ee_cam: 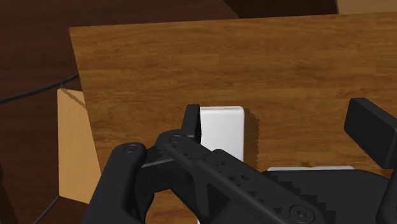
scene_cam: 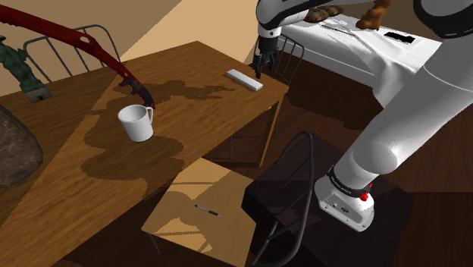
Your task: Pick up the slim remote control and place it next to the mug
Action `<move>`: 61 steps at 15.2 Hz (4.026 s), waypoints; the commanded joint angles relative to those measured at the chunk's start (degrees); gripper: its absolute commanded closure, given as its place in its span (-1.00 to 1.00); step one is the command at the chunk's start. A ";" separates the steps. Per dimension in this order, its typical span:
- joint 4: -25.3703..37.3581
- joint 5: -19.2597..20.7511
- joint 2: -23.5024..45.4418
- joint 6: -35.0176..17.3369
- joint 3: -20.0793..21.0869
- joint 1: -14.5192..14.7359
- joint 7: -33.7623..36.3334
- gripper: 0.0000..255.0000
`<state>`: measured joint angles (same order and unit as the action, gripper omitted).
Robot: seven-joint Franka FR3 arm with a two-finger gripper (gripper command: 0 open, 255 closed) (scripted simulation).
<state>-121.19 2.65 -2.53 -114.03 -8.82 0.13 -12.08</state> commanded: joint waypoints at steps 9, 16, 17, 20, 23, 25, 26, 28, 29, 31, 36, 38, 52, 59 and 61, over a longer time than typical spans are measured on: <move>19.23 -4.80 20.87 -4.76 -0.18 -1.47 -2.42 -1.00; 21.32 -5.81 25.79 -8.04 0.11 -2.01 -2.89 -1.00; 21.02 -5.87 26.13 -8.68 0.14 -2.04 -2.93 -1.00; 20.56 -5.98 26.67 -9.68 0.19 -2.07 -3.00 -1.00; 20.56 -5.98 26.68 -9.68 0.19 -2.07 -3.00 -1.00; 20.56 -5.98 26.68 -9.68 0.19 -2.07 -3.00 -1.00; 20.56 -5.98 26.68 -9.68 0.19 -2.07 -3.00 -1.00; 20.55 -5.98 26.67 -9.68 0.19 -2.07 -3.00 1.00; 20.56 -5.98 26.67 -9.68 0.19 -2.08 -3.00 1.00; 20.56 -5.98 26.68 -9.67 0.19 -2.08 -3.00 1.00; 20.56 -5.98 26.68 -9.68 0.19 -2.07 -3.00 1.00; 21.09 -5.84 25.94 -8.42 0.12 -2.03 -2.93 1.00; 26.46 -5.09 22.02 0.83 -0.21 -1.87 -2.53 1.00; 30.23 -4.86 20.84 5.76 -0.31 -1.87 -2.42 1.00; 31.45 -4.81 20.62 7.20 -0.33 -1.88 -2.39 1.00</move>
<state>-90.27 -2.21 18.35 -107.62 -9.13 -1.74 -14.47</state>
